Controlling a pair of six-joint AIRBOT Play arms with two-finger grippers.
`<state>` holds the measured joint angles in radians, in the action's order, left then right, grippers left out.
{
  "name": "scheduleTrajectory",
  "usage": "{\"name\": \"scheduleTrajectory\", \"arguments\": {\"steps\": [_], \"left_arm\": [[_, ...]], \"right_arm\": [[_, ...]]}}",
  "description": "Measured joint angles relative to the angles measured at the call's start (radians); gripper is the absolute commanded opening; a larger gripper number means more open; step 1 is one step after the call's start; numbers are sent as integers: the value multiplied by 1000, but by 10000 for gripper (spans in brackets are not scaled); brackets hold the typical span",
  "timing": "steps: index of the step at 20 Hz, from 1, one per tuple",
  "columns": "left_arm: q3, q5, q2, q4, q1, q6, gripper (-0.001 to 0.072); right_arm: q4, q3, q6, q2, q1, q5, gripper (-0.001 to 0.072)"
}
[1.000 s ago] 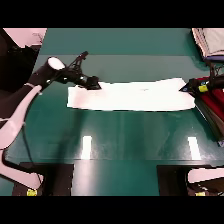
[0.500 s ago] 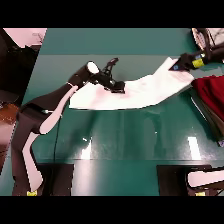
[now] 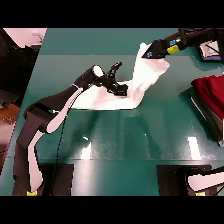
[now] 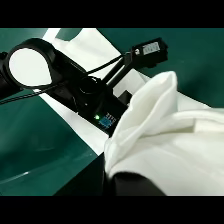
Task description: Fold the shirts.
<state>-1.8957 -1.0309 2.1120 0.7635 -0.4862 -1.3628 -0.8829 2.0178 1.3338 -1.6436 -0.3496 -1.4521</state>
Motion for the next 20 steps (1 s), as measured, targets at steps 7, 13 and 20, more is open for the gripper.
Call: {"name": "scheduleTrajectory", "arguments": {"steps": [7, 13, 20], "left_arm": [[-97, -106, -21, 160, 0, 1, 23], [-129, -229, -129, 402, 100, -31, 23], [-132, -379, -287, 473, 365, -46, 24]], "right_arm": [[-1, -10, -29, 0, -75, 53, 9], [0, -10, -36, 0, -91, 64, 9], [1, -10, -67, -37, -182, 115, 10]]}}
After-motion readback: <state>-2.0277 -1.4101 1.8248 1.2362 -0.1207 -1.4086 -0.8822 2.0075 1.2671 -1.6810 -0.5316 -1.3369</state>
